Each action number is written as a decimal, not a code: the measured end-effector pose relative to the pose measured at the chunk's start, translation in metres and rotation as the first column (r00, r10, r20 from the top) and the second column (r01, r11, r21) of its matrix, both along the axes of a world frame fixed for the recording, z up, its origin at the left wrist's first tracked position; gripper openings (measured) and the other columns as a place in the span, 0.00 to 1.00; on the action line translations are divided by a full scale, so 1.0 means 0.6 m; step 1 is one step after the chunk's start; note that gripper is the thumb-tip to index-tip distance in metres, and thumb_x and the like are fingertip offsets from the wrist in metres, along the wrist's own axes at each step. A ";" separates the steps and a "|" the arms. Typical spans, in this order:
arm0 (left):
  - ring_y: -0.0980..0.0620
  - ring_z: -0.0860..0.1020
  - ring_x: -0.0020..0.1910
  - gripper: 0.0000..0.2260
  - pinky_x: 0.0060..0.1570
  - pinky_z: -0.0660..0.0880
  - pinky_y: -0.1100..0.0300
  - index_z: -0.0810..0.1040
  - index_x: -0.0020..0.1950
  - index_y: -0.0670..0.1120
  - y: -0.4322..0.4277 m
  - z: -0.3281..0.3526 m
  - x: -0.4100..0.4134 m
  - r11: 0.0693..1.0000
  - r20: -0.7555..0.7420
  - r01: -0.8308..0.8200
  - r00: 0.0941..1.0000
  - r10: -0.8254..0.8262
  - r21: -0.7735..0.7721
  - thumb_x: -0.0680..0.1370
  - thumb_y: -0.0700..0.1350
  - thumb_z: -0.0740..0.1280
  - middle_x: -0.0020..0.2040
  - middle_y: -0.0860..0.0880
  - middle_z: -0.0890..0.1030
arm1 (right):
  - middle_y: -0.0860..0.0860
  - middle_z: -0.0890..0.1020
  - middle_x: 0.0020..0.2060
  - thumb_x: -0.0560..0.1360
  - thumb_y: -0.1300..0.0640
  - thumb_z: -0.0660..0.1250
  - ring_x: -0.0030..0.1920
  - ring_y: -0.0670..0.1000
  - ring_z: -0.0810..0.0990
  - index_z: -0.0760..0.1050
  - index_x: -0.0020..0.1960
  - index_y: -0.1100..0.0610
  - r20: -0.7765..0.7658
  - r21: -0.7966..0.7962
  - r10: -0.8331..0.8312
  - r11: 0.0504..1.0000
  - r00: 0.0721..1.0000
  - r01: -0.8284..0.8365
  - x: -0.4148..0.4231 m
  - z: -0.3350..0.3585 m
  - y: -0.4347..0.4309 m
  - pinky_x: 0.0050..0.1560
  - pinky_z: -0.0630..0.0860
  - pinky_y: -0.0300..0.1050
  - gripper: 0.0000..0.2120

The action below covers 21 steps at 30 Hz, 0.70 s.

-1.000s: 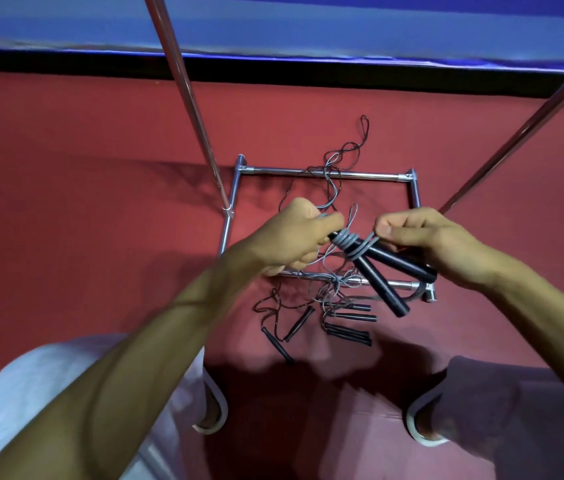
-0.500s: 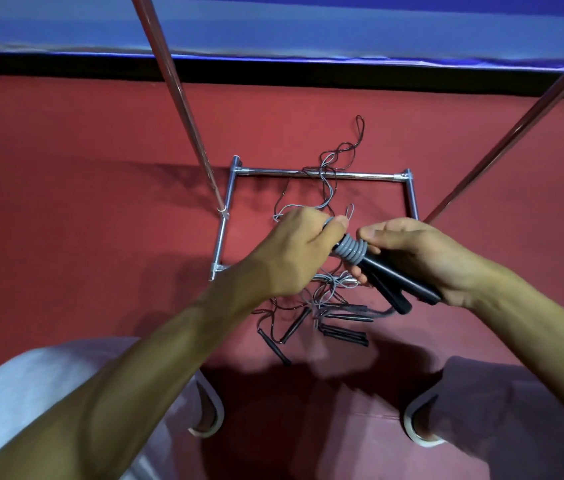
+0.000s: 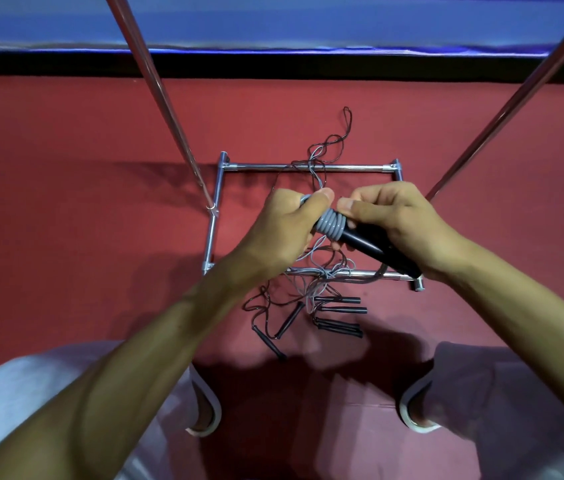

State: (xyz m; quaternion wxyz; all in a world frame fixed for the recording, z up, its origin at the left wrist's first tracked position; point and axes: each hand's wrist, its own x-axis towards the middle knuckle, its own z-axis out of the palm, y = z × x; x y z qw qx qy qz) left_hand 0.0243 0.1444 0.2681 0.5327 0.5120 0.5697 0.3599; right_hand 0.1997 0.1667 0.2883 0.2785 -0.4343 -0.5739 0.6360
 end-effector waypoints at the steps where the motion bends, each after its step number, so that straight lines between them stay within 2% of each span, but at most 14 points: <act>1: 0.56 0.57 0.20 0.21 0.22 0.55 0.64 0.64 0.33 0.47 -0.003 0.002 0.000 1.000 0.010 0.006 1.000 -0.007 0.019 0.84 0.52 0.61 0.22 0.56 0.60 | 0.63 0.78 0.30 0.79 0.56 0.69 0.29 0.54 0.66 0.73 0.37 0.67 -0.003 -0.016 0.000 1.000 1.000 -0.001 0.006 0.002 0.004 0.31 0.58 0.48 0.17; 3: 0.54 0.56 0.21 0.20 0.25 0.54 0.62 0.63 0.33 0.48 -0.011 0.009 -0.003 0.998 0.006 0.007 1.000 -0.007 0.069 0.81 0.55 0.61 0.23 0.55 0.59 | 0.63 0.76 0.29 0.76 0.53 0.74 0.30 0.56 0.66 0.74 0.32 0.61 0.024 -0.015 0.041 0.999 0.999 -0.041 0.018 0.009 0.012 0.31 0.56 0.50 0.18; 4: 0.54 0.56 0.22 0.20 0.25 0.54 0.62 0.62 0.32 0.49 -0.012 0.015 -0.004 0.997 0.006 -0.002 1.000 0.002 0.081 0.80 0.55 0.61 0.23 0.55 0.59 | 0.66 0.77 0.30 0.75 0.51 0.74 0.29 0.57 0.69 0.76 0.32 0.61 0.039 0.000 0.080 0.997 0.996 -0.080 0.022 0.012 0.016 0.29 0.60 0.47 0.18; 6: 0.55 0.56 0.21 0.22 0.23 0.54 0.64 0.61 0.31 0.49 -0.013 0.026 -0.008 0.998 0.042 -0.023 0.999 0.020 0.061 0.83 0.52 0.61 0.23 0.55 0.59 | 0.68 0.77 0.32 0.76 0.51 0.72 0.26 0.54 0.74 0.76 0.36 0.67 0.040 0.015 0.142 0.990 0.989 -0.142 0.029 0.017 0.021 0.25 0.68 0.40 0.20; 8: 0.56 0.55 0.19 0.23 0.22 0.53 0.68 0.61 0.31 0.48 -0.013 0.037 -0.008 1.000 0.125 -0.023 0.992 0.025 -0.021 0.86 0.47 0.60 0.23 0.54 0.58 | 0.61 0.74 0.28 0.78 0.50 0.67 0.23 0.47 0.70 0.74 0.37 0.71 0.039 0.037 0.181 0.983 0.983 -0.182 0.033 0.029 0.023 0.23 0.67 0.37 0.24; 10: 0.58 0.54 0.20 0.24 0.23 0.52 0.71 0.60 0.29 0.49 -0.014 0.045 -0.006 0.993 0.205 0.006 0.979 0.017 -0.115 0.86 0.46 0.59 0.24 0.52 0.56 | 0.53 0.70 0.24 0.79 0.46 0.64 0.23 0.45 0.65 0.76 0.30 0.60 0.059 0.009 0.243 0.970 0.968 -0.244 0.034 0.026 0.026 0.25 0.63 0.36 0.24; 12: 0.59 0.53 0.21 0.24 0.24 0.51 0.72 0.59 0.29 0.49 -0.018 0.049 -0.004 0.979 0.288 0.055 0.958 0.003 -0.194 0.85 0.47 0.59 0.25 0.53 0.56 | 0.50 0.67 0.22 0.76 0.39 0.67 0.24 0.48 0.62 0.72 0.27 0.53 0.068 -0.138 0.271 0.956 0.960 -0.260 0.047 0.003 0.029 0.26 0.62 0.39 0.25; 15: 0.58 0.52 0.20 0.24 0.22 0.50 0.71 0.58 0.30 0.49 -0.023 0.050 -0.008 0.945 0.413 0.116 0.911 0.022 -0.306 0.85 0.50 0.58 0.24 0.54 0.54 | 0.49 0.75 0.24 0.57 0.36 0.82 0.32 0.47 0.71 0.74 0.38 0.54 -0.001 -0.453 0.199 0.874 0.980 -0.178 0.070 -0.060 0.036 0.35 0.78 0.46 0.26; 16: 0.58 0.52 0.19 0.24 0.20 0.49 0.70 0.57 0.29 0.50 -0.024 0.050 -0.010 0.927 0.451 0.139 0.892 0.036 -0.348 0.85 0.51 0.57 0.23 0.54 0.54 | 0.47 0.75 0.23 0.62 0.38 0.80 0.31 0.46 0.70 0.75 0.39 0.53 -0.135 -0.526 0.247 0.803 0.960 -0.281 0.068 -0.074 0.035 0.33 0.76 0.42 0.22; 17: 0.59 0.53 0.18 0.24 0.19 0.48 0.69 0.57 0.29 0.50 -0.023 0.048 -0.012 0.904 0.486 0.155 0.871 0.065 -0.398 0.84 0.52 0.56 0.22 0.55 0.54 | 0.47 0.72 0.22 0.72 0.43 0.73 0.27 0.47 0.65 0.74 0.37 0.52 -0.273 -0.567 0.236 0.743 0.932 -0.355 0.058 -0.078 0.033 0.28 0.69 0.37 0.16; 18: 0.59 0.53 0.18 0.24 0.18 0.48 0.68 0.58 0.28 0.51 -0.021 0.045 -0.015 0.879 0.518 0.162 0.848 0.108 -0.449 0.84 0.52 0.55 0.22 0.55 0.54 | 0.47 0.68 0.22 0.79 0.48 0.65 0.25 0.46 0.61 0.73 0.35 0.53 -0.387 -0.582 0.226 0.692 0.894 -0.427 0.042 -0.073 0.027 0.26 0.63 0.35 0.16; 19: 0.60 0.54 0.18 0.24 0.16 0.48 0.66 0.58 0.27 0.51 -0.019 0.041 -0.021 0.856 0.541 0.158 0.826 0.159 -0.493 0.84 0.52 0.55 0.21 0.55 0.55 | 0.47 0.66 0.22 0.81 0.51 0.59 0.23 0.45 0.59 0.73 0.34 0.53 -0.467 -0.597 0.222 0.635 0.856 -0.491 0.026 -0.068 0.026 0.24 0.59 0.34 0.18; 20: 0.60 0.54 0.18 0.24 0.16 0.49 0.66 0.58 0.27 0.51 -0.015 0.037 -0.028 0.836 0.554 0.142 0.804 0.214 -0.530 0.84 0.51 0.54 0.22 0.55 0.55 | 0.47 0.66 0.22 0.81 0.51 0.57 0.22 0.43 0.58 0.74 0.34 0.54 -0.488 -0.596 0.226 0.619 0.843 -0.511 0.008 -0.054 0.019 0.21 0.56 0.33 0.19; 21: 0.59 0.55 0.18 0.23 0.16 0.49 0.66 0.58 0.28 0.51 -0.010 0.033 -0.036 0.818 0.561 0.120 0.782 0.272 -0.563 0.84 0.51 0.54 0.22 0.55 0.56 | 0.47 0.66 0.22 0.80 0.49 0.58 0.20 0.42 0.57 0.75 0.35 0.55 -0.416 -0.616 0.201 0.655 0.887 -0.438 -0.002 -0.049 0.020 0.19 0.53 0.32 0.18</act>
